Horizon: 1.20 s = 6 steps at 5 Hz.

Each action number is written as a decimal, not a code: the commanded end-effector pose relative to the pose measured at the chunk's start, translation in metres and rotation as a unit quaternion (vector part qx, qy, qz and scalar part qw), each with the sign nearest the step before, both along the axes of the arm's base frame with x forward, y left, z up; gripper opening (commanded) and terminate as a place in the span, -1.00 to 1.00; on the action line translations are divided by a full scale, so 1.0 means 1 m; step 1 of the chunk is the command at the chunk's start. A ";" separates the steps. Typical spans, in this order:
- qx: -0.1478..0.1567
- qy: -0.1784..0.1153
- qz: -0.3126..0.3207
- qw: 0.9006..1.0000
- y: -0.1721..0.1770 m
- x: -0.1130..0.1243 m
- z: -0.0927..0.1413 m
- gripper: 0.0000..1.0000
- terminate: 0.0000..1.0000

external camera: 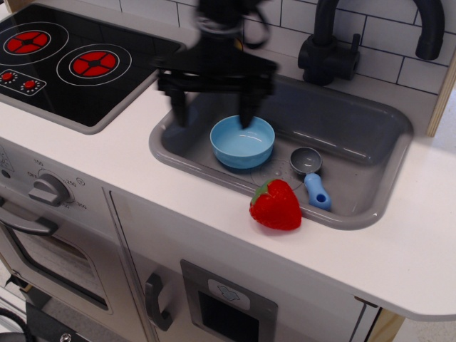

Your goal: Put spoon in bowl sink

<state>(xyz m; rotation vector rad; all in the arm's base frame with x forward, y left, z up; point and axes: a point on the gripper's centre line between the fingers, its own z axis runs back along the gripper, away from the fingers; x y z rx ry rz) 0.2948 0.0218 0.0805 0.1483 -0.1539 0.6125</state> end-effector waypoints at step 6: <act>-0.040 -0.035 0.105 0.993 -0.095 0.053 -0.091 1.00 -1.00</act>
